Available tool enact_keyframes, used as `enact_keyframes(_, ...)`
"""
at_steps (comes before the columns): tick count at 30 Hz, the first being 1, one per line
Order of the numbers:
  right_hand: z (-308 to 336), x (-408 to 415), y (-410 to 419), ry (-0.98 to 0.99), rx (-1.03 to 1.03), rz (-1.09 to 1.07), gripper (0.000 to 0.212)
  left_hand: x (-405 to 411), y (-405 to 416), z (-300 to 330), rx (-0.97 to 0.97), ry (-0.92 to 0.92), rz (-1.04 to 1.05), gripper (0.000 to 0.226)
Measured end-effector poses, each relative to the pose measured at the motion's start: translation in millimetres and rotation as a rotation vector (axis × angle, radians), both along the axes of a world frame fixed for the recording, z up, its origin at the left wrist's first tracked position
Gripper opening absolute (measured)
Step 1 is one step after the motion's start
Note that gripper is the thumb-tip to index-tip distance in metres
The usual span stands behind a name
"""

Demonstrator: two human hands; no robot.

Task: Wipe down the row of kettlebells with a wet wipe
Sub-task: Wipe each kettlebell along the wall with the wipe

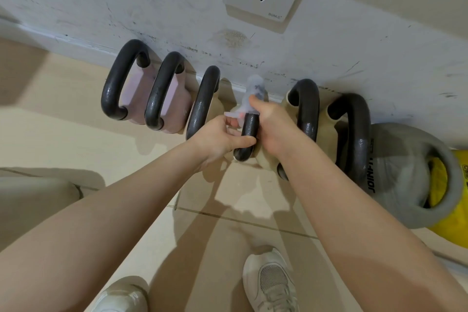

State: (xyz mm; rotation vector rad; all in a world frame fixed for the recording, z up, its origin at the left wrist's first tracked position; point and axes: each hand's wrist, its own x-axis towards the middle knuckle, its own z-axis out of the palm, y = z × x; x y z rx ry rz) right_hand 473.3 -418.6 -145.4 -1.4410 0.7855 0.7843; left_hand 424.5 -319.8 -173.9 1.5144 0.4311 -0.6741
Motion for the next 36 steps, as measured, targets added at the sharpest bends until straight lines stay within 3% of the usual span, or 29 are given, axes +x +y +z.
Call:
enact_keyframes(2, 5, 10, -2, 0.01, 0.038, -0.034, 0.039, 1, 0, 2, 0.015, 0.008, 0.013, 0.039)
enact_keyframes(5, 0, 14, 2, -0.124, -0.139, 0.037, 0.023, 4, -1, 4, -0.015, 0.045, -0.017, 0.062)
enact_keyframes(7, -8, 0, 2, -0.222, -0.183, 0.102, 0.018, 6, 1, 5, -0.067, 0.071, -0.05, 0.056)
enact_keyframes(9, -21, -17, -4, -0.278, -0.193, 0.143, 0.018, 7, 3, 7, -0.139, 0.113, 0.009, 0.032)
enact_keyframes(12, -34, -48, -8, -0.346, -0.189, 0.168, 0.022, 9, 7, 11, -0.146, 0.145, 0.108, 0.016)
enact_keyframes(16, -53, -83, -4, -0.463, -0.138, 0.108, 0.008, 11, 14, 16, -0.159, 0.101, 0.056, 0.033)
enact_keyframes(21, -78, -109, 4, -0.606, -0.559, 0.244, 0.033, 3, 16, 19, -0.201, 0.007, -0.074, 0.036)
enact_keyframes(27, -65, -117, 0, -0.601, -0.629, 0.273, 0.025, -8, 23, 25, -0.084, -0.051, -0.096, 0.039)
enact_keyframes(30, -44, -130, -11, -0.696, -0.766, 0.305, 0.026, -20, 24, 32, 0.113, -0.284, -0.272, 0.016)
enact_keyframes(32, -25, -133, -18, -0.729, -0.662, 0.297, 0.026, -25, 27, 36, 0.205, -0.419, -0.456, 0.032)
enact_keyframes(36, 6, -127, -25, -0.666, -0.427, 0.329, 0.032, -26, 33, 50, 0.115, -0.484, -0.724, 0.048)
